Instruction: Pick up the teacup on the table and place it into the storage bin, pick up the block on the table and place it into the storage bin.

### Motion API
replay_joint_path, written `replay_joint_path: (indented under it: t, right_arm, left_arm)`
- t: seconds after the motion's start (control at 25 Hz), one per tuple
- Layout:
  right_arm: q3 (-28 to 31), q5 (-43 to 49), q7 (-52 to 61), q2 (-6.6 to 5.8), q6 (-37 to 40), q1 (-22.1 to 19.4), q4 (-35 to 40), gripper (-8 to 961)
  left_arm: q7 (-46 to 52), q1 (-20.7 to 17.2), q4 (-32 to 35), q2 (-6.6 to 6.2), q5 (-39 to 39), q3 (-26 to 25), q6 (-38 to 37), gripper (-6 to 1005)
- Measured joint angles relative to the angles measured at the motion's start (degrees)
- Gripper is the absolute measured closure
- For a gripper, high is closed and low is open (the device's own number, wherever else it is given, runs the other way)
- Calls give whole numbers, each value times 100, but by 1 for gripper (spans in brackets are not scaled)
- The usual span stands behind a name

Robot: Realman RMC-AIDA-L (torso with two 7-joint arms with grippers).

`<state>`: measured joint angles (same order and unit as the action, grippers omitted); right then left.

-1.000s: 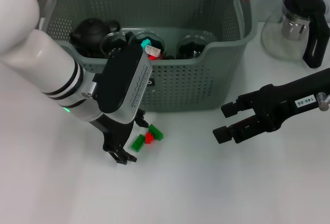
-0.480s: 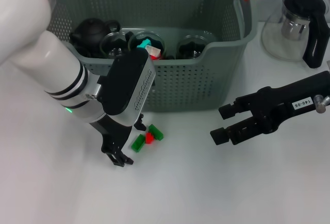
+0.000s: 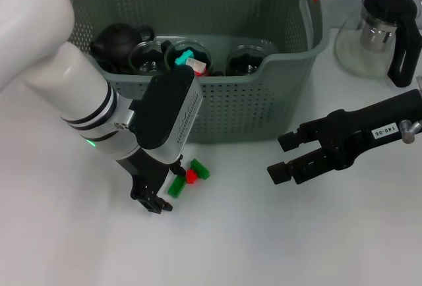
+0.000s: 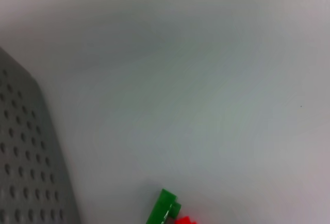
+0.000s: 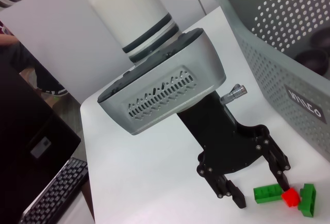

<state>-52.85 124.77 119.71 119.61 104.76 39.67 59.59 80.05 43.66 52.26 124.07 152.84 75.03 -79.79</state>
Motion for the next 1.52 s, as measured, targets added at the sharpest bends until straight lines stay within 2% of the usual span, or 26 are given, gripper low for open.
replay_joint_path:
  t: [0.32,0.52,0.72,0.96,1.16,1.36,1.44,1.52]
  right_arm:
    - [11,-11,0,9,1,-38,0,6]
    - [11,-15,0,10,0,-38,0,6]
    - [13,-15,0,10,0,-30,0,6]
    - [21,-15,0,-1,0,-18,0,7]
    - [20,-15,-4,-20,1,-15,0,7]
    - [15,-10,-75,-63,44,-6,0,7]
    - [10,-11,-127,-86,55,-6,0,7]
    - [5,-13,-187,-112,84,-15,0,7]
  left_arm:
    - [60,-6,32,4,11,10,-33,330]
    - [89,-8,36,15,14,13,-48,328]
    - [156,-10,43,22,11,8,-40,409]
    - [300,-6,164,17,-28,-37,-184,582]
    - [545,-20,384,3,-29,-86,-582,582]
    - [805,-270,1086,21,-136,-665,-1623,582]
    - [836,-375,1307,23,-265,-1051,-2075,582]
    - [868,-461,1506,15,-496,-1668,-2557,582]
